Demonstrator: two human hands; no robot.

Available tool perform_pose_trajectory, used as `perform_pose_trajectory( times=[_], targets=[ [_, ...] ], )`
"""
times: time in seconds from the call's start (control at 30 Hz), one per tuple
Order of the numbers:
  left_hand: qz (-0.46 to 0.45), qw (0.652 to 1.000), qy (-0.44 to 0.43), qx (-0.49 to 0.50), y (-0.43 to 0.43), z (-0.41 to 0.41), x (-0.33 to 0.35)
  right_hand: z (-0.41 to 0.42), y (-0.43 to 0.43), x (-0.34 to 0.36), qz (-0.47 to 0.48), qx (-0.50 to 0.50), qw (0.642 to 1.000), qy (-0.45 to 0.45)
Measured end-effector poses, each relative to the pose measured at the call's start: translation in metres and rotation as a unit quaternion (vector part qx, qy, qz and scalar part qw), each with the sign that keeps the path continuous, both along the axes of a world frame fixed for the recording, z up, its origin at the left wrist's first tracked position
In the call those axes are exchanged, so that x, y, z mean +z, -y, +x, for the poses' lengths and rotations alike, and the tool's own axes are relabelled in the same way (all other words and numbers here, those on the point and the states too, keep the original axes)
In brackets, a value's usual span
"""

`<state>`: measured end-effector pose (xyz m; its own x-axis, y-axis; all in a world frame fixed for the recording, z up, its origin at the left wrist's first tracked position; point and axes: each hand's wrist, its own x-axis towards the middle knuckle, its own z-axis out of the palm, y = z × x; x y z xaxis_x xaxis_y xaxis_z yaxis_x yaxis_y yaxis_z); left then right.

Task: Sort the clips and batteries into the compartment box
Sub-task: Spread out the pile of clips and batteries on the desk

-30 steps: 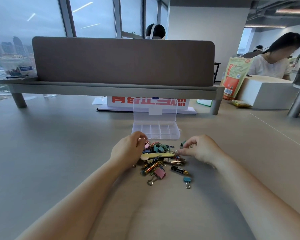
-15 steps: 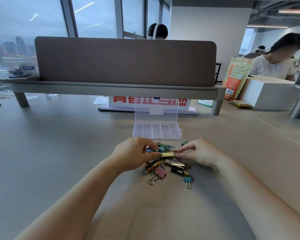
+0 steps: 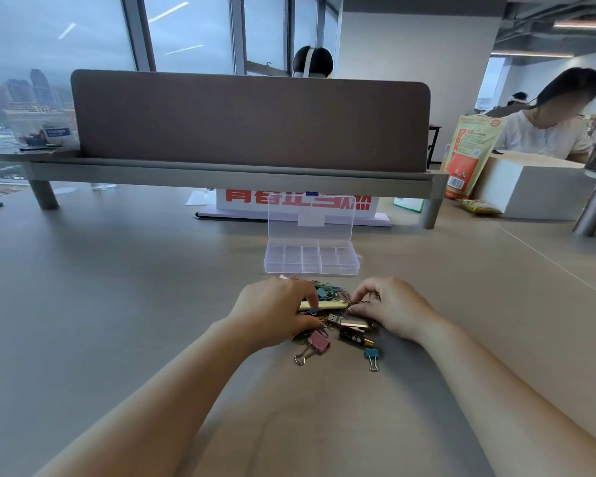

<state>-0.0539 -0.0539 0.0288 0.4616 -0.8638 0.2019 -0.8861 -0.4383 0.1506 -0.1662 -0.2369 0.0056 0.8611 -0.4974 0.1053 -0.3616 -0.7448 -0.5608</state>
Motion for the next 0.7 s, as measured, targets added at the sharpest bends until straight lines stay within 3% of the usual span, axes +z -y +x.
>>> perform_pose_trajectory(
  times=[0.3,0.4,0.5,0.6,0.7],
  targets=[
    [0.011,0.999,0.027,0.018,0.006,-0.009,-0.006,0.0,-0.011,0.011,-0.067,-0.001,0.992,-0.106],
    [0.013,0.999,0.037,0.017,0.007,-0.008,-0.007,-0.001,-0.011,0.01,-0.055,-0.007,0.995,-0.084],
    [-0.014,0.999,0.035,0.014,0.005,-0.006,-0.008,-0.003,-0.011,0.01,0.032,0.008,0.999,-0.001],
    [-0.083,0.993,-0.086,0.02,0.004,-0.004,-0.005,-0.006,-0.012,0.015,0.195,-0.011,0.975,0.109],
    [-0.186,0.928,-0.318,0.059,0.005,-0.002,0.002,-0.006,-0.011,0.019,0.376,-0.03,0.914,0.151]
  ],
)
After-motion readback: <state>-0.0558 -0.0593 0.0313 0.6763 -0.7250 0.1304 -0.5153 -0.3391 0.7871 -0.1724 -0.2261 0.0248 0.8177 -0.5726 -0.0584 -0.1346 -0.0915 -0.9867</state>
